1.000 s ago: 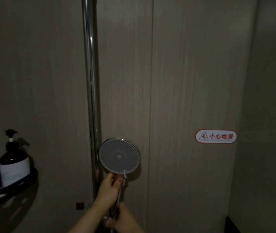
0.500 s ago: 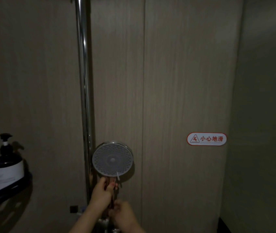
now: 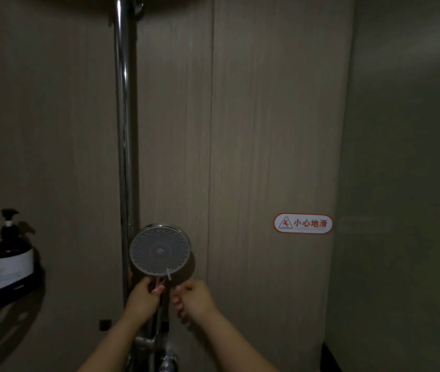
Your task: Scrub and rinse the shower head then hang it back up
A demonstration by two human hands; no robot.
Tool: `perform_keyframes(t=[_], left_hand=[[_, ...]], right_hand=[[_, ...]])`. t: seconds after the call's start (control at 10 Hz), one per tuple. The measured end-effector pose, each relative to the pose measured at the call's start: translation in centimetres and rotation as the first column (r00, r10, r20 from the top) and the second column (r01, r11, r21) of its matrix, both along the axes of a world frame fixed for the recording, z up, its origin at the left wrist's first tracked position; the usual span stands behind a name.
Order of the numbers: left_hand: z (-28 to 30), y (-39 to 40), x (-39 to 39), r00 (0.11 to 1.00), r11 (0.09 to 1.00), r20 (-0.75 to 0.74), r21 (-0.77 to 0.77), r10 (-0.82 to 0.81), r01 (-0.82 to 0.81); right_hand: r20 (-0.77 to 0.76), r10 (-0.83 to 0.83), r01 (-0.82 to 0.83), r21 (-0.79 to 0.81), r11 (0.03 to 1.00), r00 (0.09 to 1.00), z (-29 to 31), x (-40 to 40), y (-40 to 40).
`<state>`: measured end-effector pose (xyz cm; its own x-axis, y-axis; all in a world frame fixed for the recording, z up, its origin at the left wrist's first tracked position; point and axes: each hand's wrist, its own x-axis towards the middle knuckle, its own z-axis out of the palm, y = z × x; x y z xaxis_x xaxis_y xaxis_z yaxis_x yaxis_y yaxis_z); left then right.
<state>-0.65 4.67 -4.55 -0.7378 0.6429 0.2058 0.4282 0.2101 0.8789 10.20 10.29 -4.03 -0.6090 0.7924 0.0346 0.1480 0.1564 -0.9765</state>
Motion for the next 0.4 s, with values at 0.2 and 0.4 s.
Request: perform_keyframes(t=[0.2,0.4], left_hand=[[1.0,-0.4,0.9,1.0,0.992,-0.023,-0.128,0.008,-0.011],[2.5,-3.4,1.1,0.984,0.995,0.149,0.005,0.094,-0.096]], right_hand=[[0.07,0.062,-0.058,-0.048,0.997,0.996,-0.2,3.0,-1.5],[-0.029,0.058,-0.061,-0.14,0.988,0.998,3.5,5.2,-3.7]])
